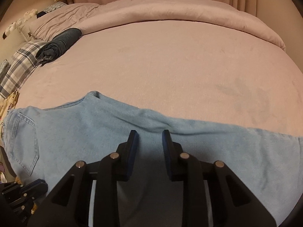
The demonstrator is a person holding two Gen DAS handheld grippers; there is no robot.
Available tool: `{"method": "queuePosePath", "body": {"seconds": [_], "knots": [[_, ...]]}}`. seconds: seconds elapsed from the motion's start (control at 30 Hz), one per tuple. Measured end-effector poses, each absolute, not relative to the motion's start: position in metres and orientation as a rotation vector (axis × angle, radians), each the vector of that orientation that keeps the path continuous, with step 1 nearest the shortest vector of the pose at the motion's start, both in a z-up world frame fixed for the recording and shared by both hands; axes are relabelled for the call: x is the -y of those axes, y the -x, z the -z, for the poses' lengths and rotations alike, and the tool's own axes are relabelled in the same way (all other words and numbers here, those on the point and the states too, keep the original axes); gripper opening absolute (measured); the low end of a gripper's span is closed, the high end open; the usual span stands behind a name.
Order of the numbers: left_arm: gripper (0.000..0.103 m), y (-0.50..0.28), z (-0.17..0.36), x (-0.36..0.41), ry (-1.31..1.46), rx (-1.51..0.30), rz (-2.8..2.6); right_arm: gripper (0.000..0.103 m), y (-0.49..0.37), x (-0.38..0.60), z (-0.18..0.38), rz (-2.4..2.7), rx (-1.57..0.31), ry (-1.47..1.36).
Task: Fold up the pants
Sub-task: 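Open both tools and smooth the folded jeans flat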
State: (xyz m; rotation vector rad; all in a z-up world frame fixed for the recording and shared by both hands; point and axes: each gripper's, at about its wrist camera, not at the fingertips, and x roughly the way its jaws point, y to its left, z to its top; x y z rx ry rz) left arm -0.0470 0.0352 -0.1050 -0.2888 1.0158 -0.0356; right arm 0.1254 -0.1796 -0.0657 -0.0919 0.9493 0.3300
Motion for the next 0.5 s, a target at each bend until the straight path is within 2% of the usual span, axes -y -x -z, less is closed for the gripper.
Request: {"method": "queuePosePath", "body": {"seconds": [0.03, 0.17, 0.27, 0.33, 0.4, 0.43, 0.5], "knots": [[0.002, 0.048, 0.104, -0.036, 0.291, -1.019, 0.043, 0.029, -0.123, 0.185, 0.062, -0.324, -0.955, 0.084], [0.002, 0.053, 0.085, -0.054, 0.391, -1.024, 0.085, 0.044, -0.111, 0.218, 0.045, -0.302, -0.942, 0.040], [0.002, 0.064, 0.062, -0.074, 0.362, -0.934, 0.000, 0.046, -0.102, 0.246, 0.043, -0.270, -0.962, 0.014], [0.015, 0.065, 0.055, -0.092, 0.334, -0.906, -0.081, 0.048, -0.097, 0.260, 0.047, -0.246, -0.986, -0.006], [0.055, 0.066, 0.056, -0.113, 0.345, -0.908, -0.159, 0.048, -0.094, 0.268, 0.052, -0.236, -1.007, -0.028], [0.059, 0.067, 0.057, -0.123, 0.361, -0.910, -0.185, 0.048, -0.092, 0.269, 0.053, -0.237, -1.011, -0.044], [0.059, 0.071, 0.059, -0.145, 0.441, -0.905, -0.155, 0.049, -0.086, 0.265, 0.053, -0.264, -1.016, -0.062]]}}
